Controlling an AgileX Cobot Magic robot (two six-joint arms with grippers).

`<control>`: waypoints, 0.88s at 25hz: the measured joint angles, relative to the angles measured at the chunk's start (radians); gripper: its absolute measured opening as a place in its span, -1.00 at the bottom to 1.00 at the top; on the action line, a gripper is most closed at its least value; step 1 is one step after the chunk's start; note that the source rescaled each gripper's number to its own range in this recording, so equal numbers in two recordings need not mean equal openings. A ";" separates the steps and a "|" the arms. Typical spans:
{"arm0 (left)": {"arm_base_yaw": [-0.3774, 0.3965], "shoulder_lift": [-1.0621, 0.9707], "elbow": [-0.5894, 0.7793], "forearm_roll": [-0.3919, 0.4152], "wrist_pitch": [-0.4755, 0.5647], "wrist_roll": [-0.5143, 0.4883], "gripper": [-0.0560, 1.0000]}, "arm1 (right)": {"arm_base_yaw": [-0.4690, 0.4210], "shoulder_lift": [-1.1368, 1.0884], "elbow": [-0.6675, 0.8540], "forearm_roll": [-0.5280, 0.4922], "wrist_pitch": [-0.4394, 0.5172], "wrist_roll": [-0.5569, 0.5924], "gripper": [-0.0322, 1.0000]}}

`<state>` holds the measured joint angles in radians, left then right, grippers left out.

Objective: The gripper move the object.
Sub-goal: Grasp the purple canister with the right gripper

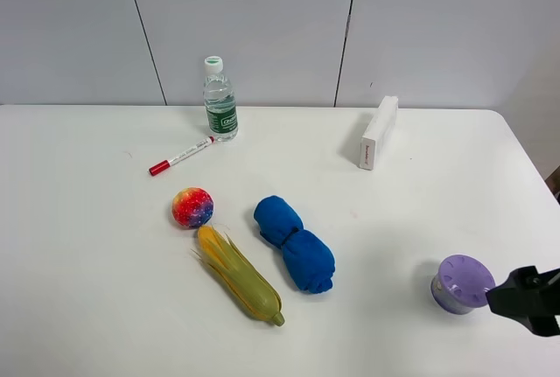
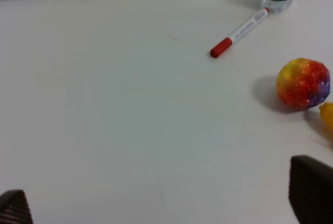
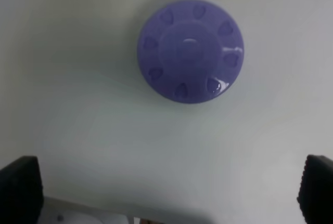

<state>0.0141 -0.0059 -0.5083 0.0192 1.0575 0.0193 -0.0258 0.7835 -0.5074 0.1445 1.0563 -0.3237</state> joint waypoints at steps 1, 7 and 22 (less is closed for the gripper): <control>0.000 0.000 0.000 0.000 0.000 0.000 1.00 | 0.000 0.040 -0.004 -0.001 -0.006 -0.017 1.00; 0.000 0.000 0.000 0.000 0.000 0.000 1.00 | 0.000 0.182 -0.009 -0.045 -0.109 -0.052 1.00; 0.000 0.000 0.000 0.000 0.000 0.000 1.00 | 0.000 0.489 -0.009 -0.056 -0.322 -0.193 1.00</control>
<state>0.0141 -0.0059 -0.5083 0.0192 1.0575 0.0193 -0.0261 1.2720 -0.5167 0.0889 0.7344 -0.5172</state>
